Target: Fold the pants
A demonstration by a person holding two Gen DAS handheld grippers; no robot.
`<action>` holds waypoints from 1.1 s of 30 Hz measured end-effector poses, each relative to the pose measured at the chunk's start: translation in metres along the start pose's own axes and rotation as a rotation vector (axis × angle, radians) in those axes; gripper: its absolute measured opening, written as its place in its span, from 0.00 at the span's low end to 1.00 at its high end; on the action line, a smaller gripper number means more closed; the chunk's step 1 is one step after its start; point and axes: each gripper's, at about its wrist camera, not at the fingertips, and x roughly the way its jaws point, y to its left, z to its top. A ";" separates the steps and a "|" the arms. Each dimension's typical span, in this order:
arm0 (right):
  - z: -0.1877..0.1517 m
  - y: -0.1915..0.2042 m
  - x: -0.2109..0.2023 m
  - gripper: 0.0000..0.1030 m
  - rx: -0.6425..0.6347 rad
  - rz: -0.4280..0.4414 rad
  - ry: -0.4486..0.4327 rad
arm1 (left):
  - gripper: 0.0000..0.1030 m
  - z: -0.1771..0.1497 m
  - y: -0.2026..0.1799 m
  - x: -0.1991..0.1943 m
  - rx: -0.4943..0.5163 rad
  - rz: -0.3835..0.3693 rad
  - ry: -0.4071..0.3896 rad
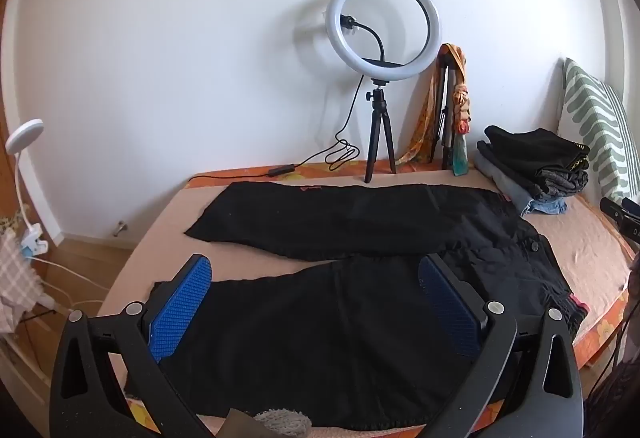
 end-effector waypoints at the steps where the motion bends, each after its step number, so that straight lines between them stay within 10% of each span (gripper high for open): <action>1: 0.000 0.001 0.000 1.00 0.006 0.000 0.004 | 1.00 0.000 0.000 0.000 -0.001 -0.001 0.000; 33: 0.002 0.007 0.000 1.00 -0.005 0.012 -0.021 | 1.00 -0.002 0.002 0.000 -0.020 -0.001 -0.009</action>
